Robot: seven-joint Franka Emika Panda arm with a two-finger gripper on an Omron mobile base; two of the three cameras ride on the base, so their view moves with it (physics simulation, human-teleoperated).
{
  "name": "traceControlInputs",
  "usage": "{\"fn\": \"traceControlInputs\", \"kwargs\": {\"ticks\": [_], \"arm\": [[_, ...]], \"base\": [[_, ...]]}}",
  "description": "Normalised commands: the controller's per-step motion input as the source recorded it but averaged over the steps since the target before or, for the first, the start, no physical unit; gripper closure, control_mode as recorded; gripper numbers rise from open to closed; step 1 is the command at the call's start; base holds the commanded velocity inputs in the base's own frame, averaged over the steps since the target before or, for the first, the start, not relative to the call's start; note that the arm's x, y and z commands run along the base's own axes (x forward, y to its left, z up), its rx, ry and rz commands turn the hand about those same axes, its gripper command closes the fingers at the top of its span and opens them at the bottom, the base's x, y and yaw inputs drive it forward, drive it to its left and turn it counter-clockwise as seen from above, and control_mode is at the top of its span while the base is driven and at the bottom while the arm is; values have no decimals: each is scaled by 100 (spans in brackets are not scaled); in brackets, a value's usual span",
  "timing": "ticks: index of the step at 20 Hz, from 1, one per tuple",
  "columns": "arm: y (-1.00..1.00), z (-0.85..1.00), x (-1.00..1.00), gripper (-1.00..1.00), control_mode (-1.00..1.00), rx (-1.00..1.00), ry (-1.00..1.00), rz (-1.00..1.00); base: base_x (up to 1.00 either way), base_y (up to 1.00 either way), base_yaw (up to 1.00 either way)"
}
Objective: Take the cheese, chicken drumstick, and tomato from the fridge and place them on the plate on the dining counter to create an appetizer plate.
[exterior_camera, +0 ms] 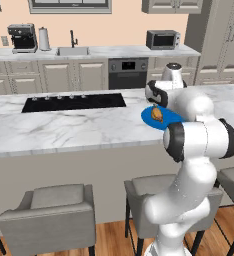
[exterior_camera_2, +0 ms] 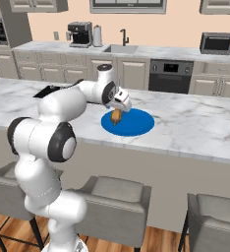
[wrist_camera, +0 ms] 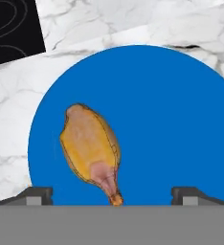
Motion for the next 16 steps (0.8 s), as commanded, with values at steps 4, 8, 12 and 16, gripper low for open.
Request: {"fn": "traceControlInputs", "kwargs": {"ticks": [4, 8, 12, 16], "arm": [[-1, 89, -100, -100, -100, 0, 0, 0], [0, 72, -100, -100, -100, 0, 0, 4], [2, 32, -100, -100, -100, 0, -2, 8], [15, -3, -100, -100, -100, -4, -11, 11]], "base": [[0, 0, 0], [0, 0, 0], [0, 0, 0], [0, 0, 0]]}}
